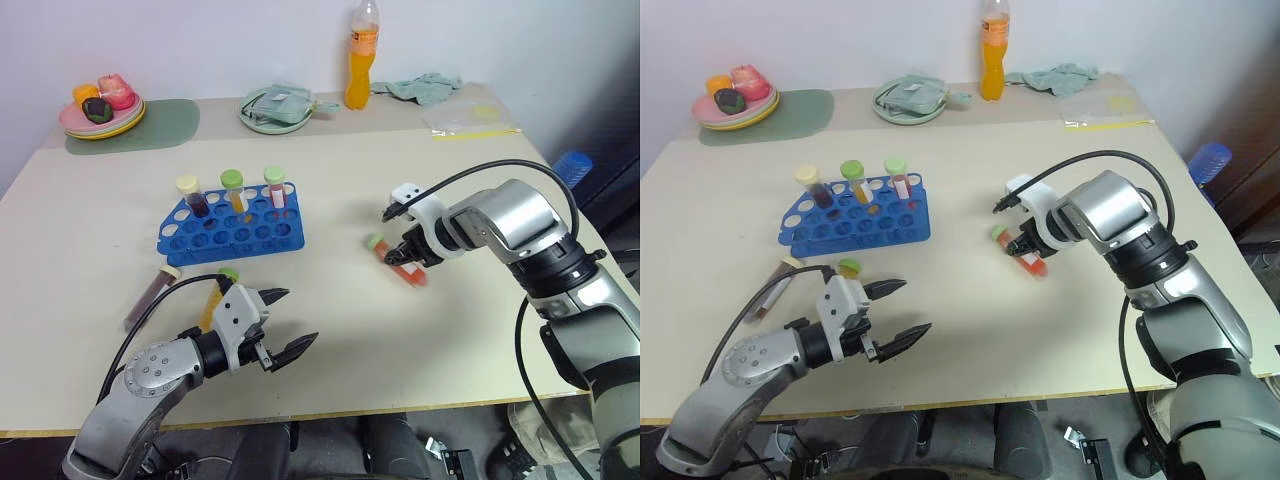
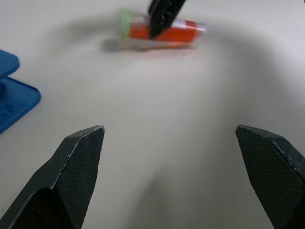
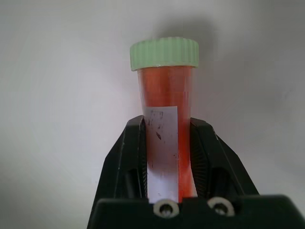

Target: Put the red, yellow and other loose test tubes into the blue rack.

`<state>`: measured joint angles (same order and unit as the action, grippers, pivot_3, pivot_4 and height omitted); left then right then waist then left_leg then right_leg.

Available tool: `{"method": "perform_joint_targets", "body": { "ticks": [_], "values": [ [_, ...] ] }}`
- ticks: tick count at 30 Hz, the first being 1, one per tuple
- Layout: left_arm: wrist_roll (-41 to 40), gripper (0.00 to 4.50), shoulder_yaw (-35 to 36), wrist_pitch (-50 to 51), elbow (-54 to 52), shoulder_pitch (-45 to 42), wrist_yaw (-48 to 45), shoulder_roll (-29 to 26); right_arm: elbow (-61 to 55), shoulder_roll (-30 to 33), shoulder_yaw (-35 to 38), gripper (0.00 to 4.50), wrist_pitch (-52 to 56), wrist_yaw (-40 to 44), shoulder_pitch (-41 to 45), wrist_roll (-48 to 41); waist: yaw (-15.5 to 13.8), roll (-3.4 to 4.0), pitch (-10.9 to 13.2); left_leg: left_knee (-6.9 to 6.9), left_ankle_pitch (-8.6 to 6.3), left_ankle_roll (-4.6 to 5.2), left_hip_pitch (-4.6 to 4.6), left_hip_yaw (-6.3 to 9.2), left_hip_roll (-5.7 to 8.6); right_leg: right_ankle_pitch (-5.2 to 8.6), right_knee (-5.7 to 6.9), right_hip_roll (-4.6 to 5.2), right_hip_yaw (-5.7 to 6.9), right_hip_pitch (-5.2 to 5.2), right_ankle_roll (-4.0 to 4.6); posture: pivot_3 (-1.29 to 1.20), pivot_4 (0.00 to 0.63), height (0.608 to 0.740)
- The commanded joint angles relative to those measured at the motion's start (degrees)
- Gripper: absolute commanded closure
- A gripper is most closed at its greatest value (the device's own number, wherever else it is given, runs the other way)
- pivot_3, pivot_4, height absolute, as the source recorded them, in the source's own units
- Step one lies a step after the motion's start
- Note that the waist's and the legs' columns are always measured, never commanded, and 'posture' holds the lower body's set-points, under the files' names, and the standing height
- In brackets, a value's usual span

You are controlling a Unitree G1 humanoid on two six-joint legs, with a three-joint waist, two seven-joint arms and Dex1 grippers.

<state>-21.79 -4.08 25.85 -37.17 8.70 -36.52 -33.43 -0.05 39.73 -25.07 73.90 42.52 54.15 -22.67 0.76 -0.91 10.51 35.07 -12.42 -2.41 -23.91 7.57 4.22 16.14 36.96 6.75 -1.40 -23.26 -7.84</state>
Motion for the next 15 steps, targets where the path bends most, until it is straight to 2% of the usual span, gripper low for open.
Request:
{"method": "perform_joint_targets", "body": {
  "ticks": [1,3,5,9,15],
  "values": [
    [-0.6,0.0,5.6,-1.6,0.8,0.5,3.0,1.8,-9.0,-3.8,9.6,3.67,-24.5,-0.1,-7.2,1.0,0.0,-0.02,0.0,0.02,0.0,0.0,-0.01,0.0,0.0,0.0,0.01,0.0,0.0,0.01,0.0,0.0,0.15,0.74],
    [-0.4,0.0,8.9,-2.3,3.2,-0.2,6.4,4.4,-11.4,-7.7,11.9,3.67,-38.9,-0.2,-11.6,2.5,0.1,0.0,0.0,0.05,0.0,0.0,-0.01,-0.04,0.01,-0.01,0.04,0.01,-0.02,0.0,-0.03,0.0,0.15,0.74],
    [-0.6,0.0,11.4,-2.4,5.0,-1.2,8.5,6.4,-11.3,-12.6,14.0,3.67,-44.8,-0.6,-14.0,1.5,0.2,0.0,0.0,0.07,0.01,-0.01,0.01,-0.04,0.01,-0.01,0.09,-0.02,-0.01,0.0,-0.03,0.0,0.15,0.74],
    [-2.9,0.0,18.1,-4.6,8.9,-3.5,14.6,13.0,-3.6,-29.6,14.0,3.67,-59.2,-10.7,-16.3,5.1,0.4,-0.05,0.0,0.07,0.07,-0.1,0.12,0.11,0.0,-0.02,0.18,-0.08,-0.02,0.04,-0.02,0.0,0.15,0.74],
    [0.1,0.0,20.7,-8.4,11.3,-1.3,15.4,12.9,14.3,-42.6,10.6,3.67,-75.9,-18.6,-14.0,14.8,0.2,-0.08,-0.1,0.04,0.15,-0.25,0.17,0.1,0.06,-0.03,0.23,-0.07,-0.06,0.03,0.01,0.0,0.15,0.74]
  ]
}}
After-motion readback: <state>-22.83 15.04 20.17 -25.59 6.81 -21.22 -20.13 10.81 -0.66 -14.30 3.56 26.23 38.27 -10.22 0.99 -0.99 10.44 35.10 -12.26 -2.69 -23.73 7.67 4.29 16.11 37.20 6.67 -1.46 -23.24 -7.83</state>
